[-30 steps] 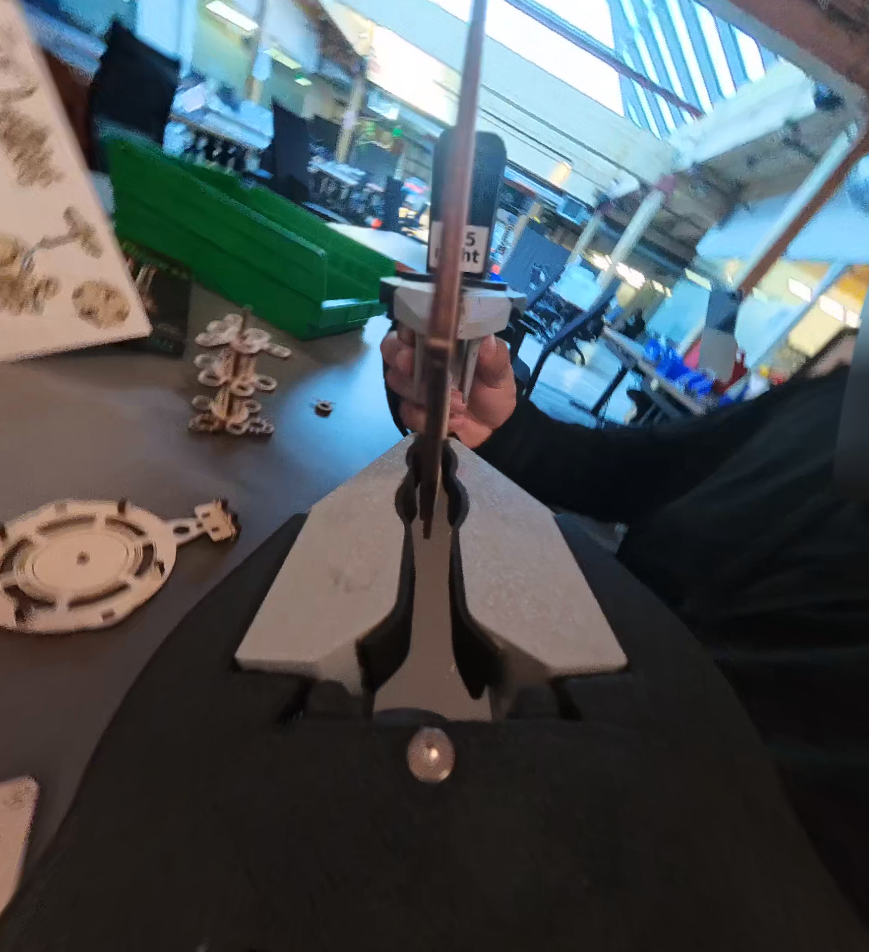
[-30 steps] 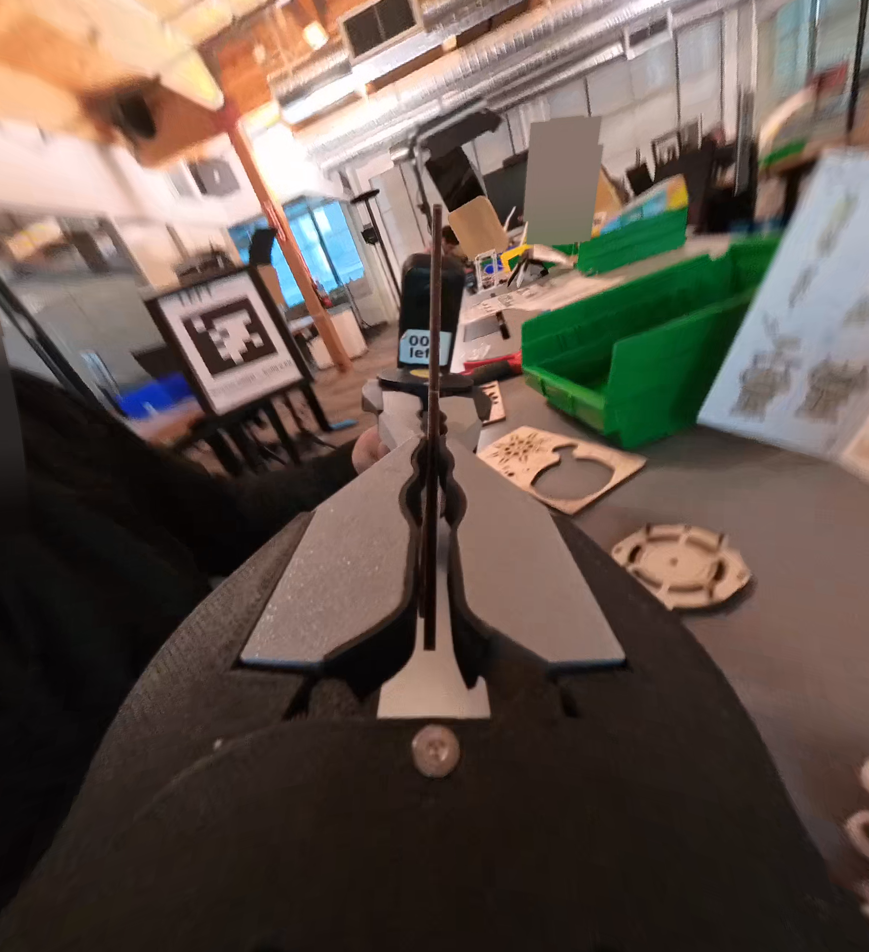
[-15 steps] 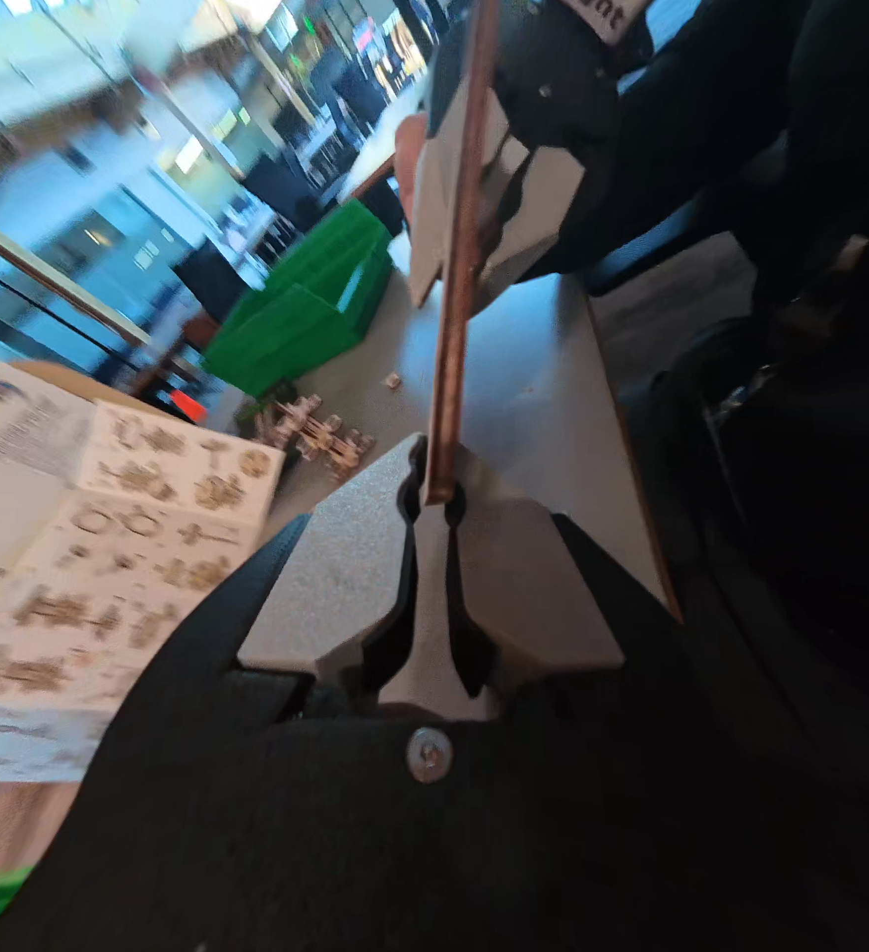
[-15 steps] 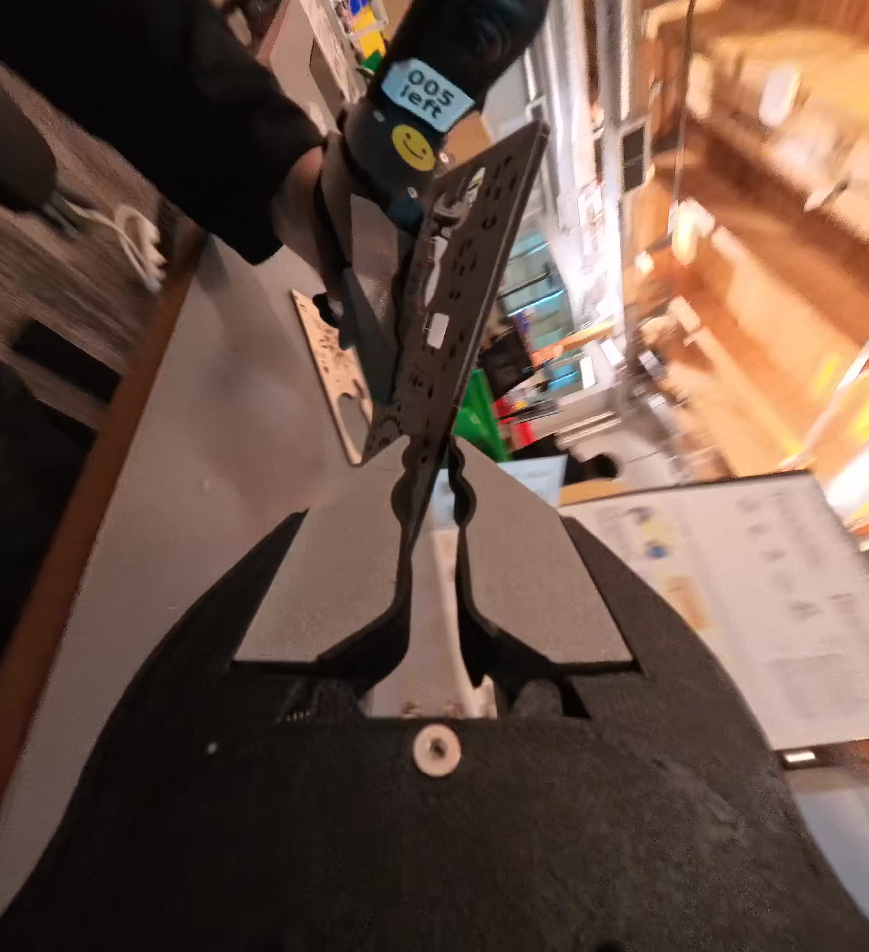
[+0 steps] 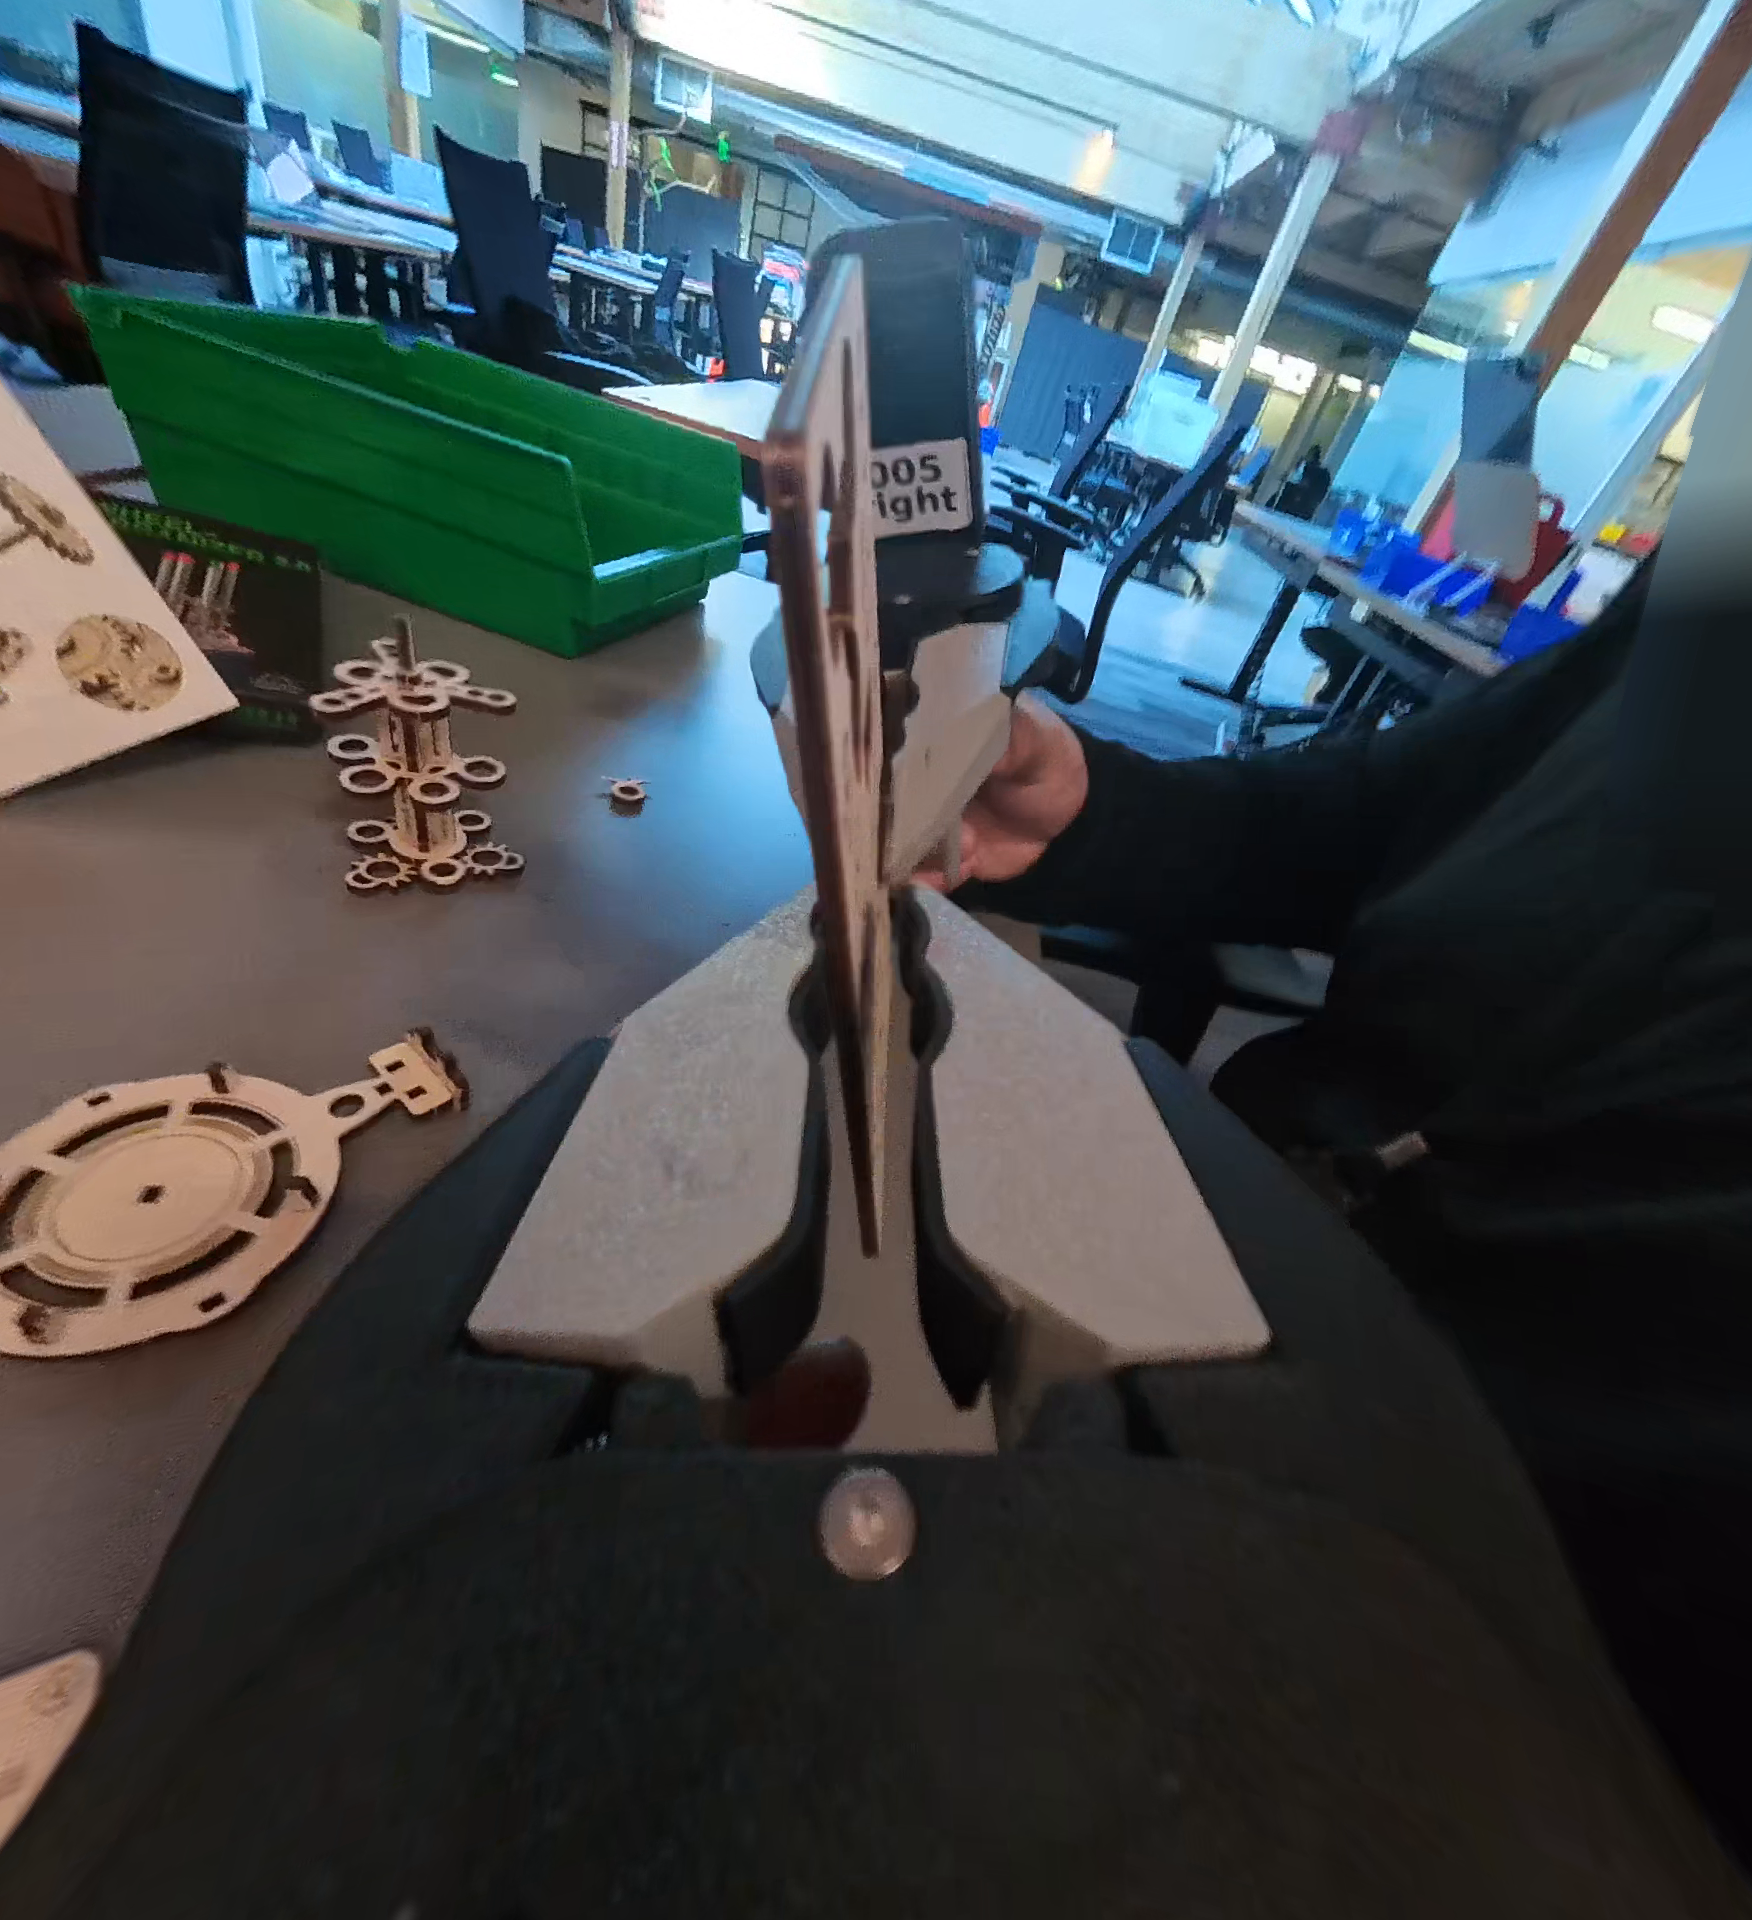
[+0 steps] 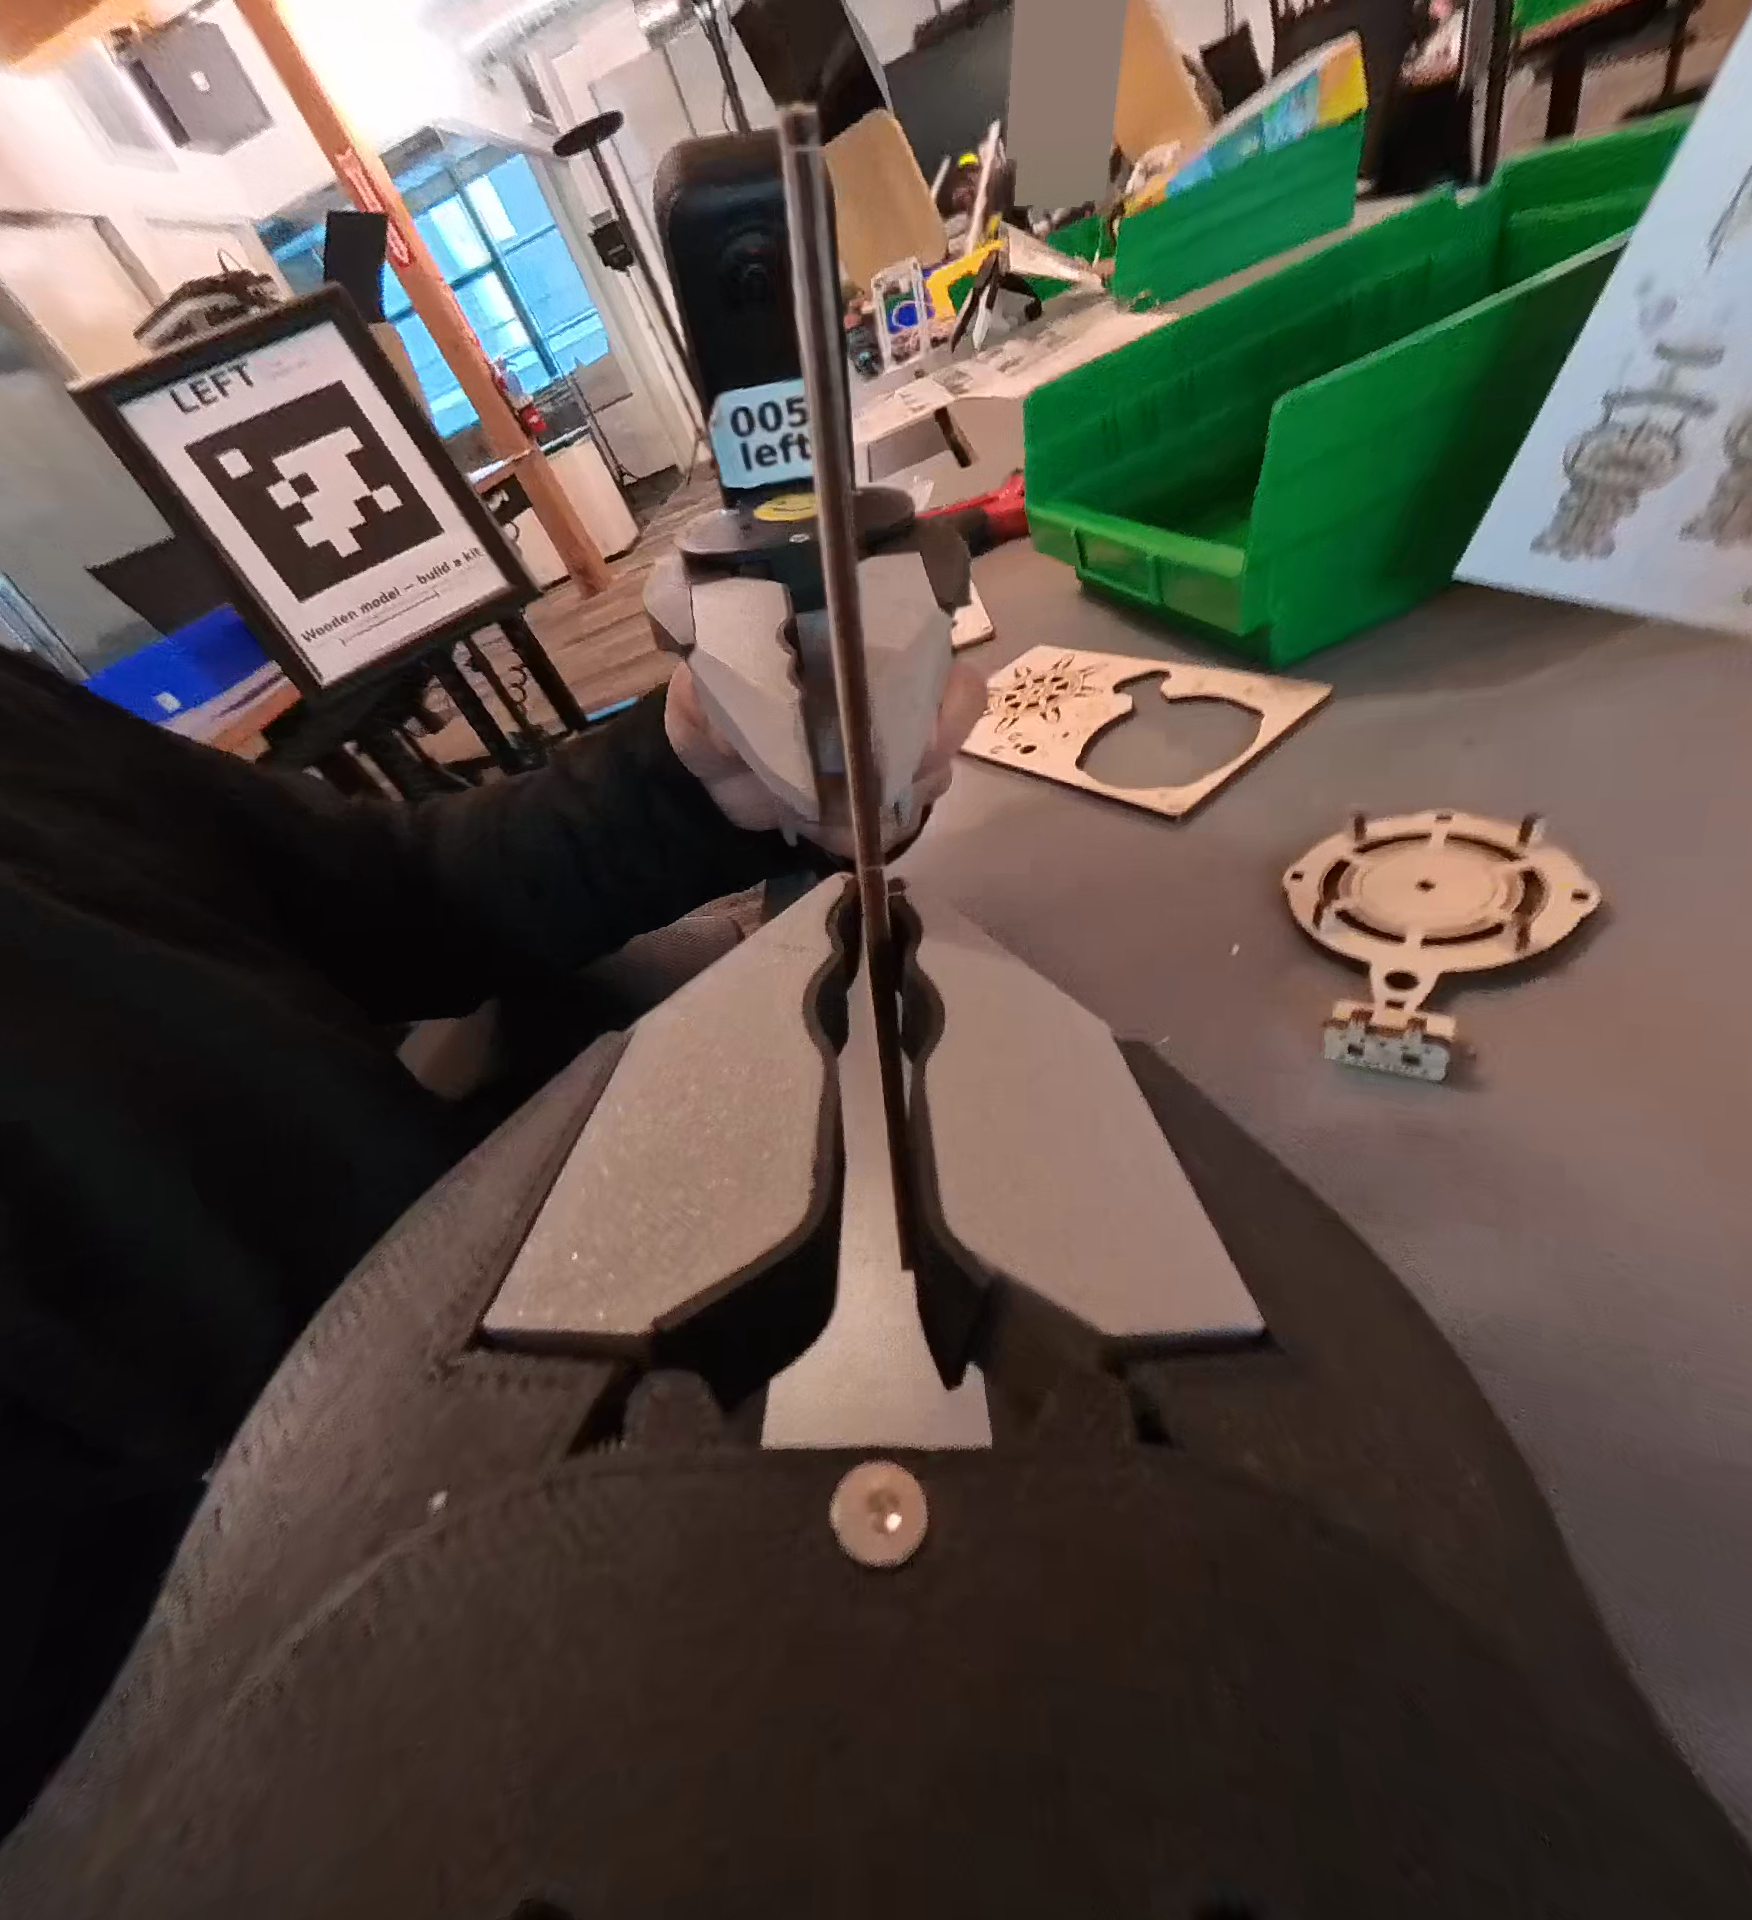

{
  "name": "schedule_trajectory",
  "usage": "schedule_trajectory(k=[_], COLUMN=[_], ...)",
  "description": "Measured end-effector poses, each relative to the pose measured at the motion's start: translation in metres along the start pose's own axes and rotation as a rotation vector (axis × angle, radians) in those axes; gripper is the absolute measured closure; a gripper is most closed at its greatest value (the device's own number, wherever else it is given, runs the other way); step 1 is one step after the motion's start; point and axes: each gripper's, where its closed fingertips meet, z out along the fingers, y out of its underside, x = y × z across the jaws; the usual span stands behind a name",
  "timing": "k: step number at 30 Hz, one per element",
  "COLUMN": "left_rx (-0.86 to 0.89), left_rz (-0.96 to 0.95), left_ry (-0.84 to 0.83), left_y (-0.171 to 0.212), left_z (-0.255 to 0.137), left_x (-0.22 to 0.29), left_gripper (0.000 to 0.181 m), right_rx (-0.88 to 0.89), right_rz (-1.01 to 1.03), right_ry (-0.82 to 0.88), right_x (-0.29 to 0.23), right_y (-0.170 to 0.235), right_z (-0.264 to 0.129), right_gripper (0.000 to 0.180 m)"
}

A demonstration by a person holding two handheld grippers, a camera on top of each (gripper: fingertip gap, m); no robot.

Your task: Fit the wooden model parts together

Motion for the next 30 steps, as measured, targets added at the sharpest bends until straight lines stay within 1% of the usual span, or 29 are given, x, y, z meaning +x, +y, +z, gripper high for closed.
schedule_trajectory(k=[3, 6, 10, 11, 12, 13, 18, 21, 25, 30], left_rx=[0.003, -0.021, -0.018, -0.022, -0.024, -0.026, -0.021, -0.043, -0.085, -0.092], left_rz=[-0.079, -0.205, -0.349, -0.362, -0.372, -0.380, -0.386, -0.338, -0.266, -0.264], left_ry=[-0.005, -0.042, -0.043, -0.043, -0.042, -0.044, -0.048, -0.073, -0.117, -0.143], left_y=[0.004, 0.010, 0.014, 0.016, 0.017, 0.019, 0.022, 0.024, 0.027, 0.028], left_z=[0.005, 0.008, 0.011, 0.011, 0.011, 0.011, 0.011, 0.011, 0.011, 0.009], left_x=[-0.008, -0.020, -0.029, -0.031, -0.031, -0.032, -0.035, -0.036, -0.038, -0.041], left_gripper=[0.180, 0.180, 0.180, 0.180, 0.180, 0.180, 0.180, 0.180, 0.179, 0.179], right_rx=[-0.004, -0.014, 0.033, 0.025, 0.008, -0.006, -0.030, -0.051, -0.107, -0.172], right_rz=[0.065, 0.051, 0.056, 0.055, 0.053, 0.053, 0.057, 0.057, -0.001, -0.075], right_ry=[0.004, 0.065, 0.082, 0.091, 0.103, 0.111, 0.120, 0.123, 0.169, 0.237], right_x=[0.008, 0.022, 0.030, 0.033, 0.037, 0.040, 0.046, 0.048, 0.051, 0.056], right_y=[0.004, 0.005, -0.011, -0.011, -0.009, -0.008, -0.004, -0.003, 0.001, 0.003], right_z=[0.002, 0.000, -0.007, -0.008, -0.008, -0.008, -0.005, -0.004, -0.003, -0.001], right_gripper=[0.179, 0.176, 0.160, 0.162, 0.169, 0.175, 0.172, 0.171, 0.170, 0.170])
